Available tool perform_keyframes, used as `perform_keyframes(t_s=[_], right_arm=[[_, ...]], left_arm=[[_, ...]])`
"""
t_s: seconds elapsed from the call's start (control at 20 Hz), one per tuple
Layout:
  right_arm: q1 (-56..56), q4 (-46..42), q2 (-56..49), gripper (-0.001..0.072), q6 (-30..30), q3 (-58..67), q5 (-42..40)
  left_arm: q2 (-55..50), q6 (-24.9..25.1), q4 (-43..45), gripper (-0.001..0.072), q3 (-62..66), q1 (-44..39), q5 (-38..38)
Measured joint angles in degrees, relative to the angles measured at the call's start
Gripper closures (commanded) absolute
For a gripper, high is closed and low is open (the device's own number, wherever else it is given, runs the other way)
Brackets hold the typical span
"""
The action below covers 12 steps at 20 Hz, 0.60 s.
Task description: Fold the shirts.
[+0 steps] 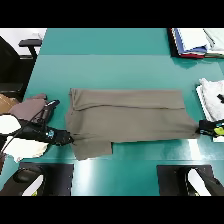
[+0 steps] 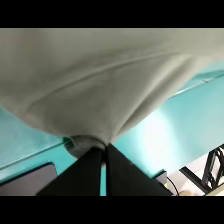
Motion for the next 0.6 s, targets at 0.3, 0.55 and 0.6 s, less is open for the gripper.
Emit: perform_keyframes(t_s=[0.3,0.55,0.6], right_arm=[[6.4,-1.29,-10.67,0.0694,2.23,10.51,-3.67],[11.02,-1.36,-25.7,0.0693,3.5,22.01,-7.23],[11.37,-0.74,-28.33,0.0693,3.58,24.17,-7.76]], left_arm=[[-5.57,0.07,5.44,0.0681,6.95,0.0,10.23],[-25.77,6.1,7.26,0.068,18.32,0.0,18.82],[-29.88,6.93,7.43,0.068,20.92,0.02,19.93]])
